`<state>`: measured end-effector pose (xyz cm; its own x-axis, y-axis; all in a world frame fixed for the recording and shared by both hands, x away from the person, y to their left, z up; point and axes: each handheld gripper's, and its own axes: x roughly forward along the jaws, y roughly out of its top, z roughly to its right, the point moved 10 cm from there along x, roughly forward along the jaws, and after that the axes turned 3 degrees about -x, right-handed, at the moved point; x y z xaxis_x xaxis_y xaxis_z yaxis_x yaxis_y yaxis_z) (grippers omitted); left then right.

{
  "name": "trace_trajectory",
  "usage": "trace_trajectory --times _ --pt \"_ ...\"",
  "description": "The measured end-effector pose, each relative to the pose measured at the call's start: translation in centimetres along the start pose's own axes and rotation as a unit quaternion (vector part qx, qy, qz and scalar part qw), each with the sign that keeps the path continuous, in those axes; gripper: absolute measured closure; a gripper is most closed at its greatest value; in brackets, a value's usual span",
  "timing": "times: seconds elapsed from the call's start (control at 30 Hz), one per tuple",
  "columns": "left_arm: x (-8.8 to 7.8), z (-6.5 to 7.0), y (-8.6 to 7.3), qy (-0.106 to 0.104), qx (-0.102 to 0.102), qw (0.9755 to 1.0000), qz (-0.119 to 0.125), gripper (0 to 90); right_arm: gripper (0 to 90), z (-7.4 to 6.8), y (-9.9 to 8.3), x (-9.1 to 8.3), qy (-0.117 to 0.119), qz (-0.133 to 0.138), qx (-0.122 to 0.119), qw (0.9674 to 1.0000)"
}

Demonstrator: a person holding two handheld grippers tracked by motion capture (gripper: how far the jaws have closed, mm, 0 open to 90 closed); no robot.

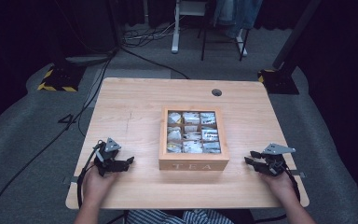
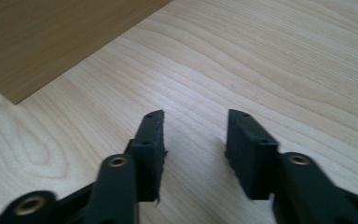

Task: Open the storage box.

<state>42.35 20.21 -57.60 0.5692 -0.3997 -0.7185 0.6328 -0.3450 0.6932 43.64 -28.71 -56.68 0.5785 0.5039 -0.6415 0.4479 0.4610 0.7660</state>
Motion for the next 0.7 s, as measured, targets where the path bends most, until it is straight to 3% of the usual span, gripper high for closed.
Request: trace_trajectory --times 0.13,0.37,0.53,0.7 --pt "0.00 -0.01 0.00 -0.001 0.000 1.0000 -0.001 19.1 69.1 -0.45 0.00 -0.08 0.010 0.001 -0.008 0.9999" --pt "0.07 -0.17 0.11 0.002 0.000 1.0000 0.000 19.1 75.4 -0.73 0.04 -0.07 0.016 0.003 -0.013 0.9998" --pt "0.06 -0.20 0.11 0.003 0.001 1.0000 0.000 19.1 89.7 -0.84 0.01 -0.12 0.017 0.001 -0.011 0.9998" --pt "0.06 -0.20 0.12 0.002 0.001 1.0000 0.000 19.1 90.0 -0.87 0.07 -0.15 0.001 -0.014 -0.005 0.9999"
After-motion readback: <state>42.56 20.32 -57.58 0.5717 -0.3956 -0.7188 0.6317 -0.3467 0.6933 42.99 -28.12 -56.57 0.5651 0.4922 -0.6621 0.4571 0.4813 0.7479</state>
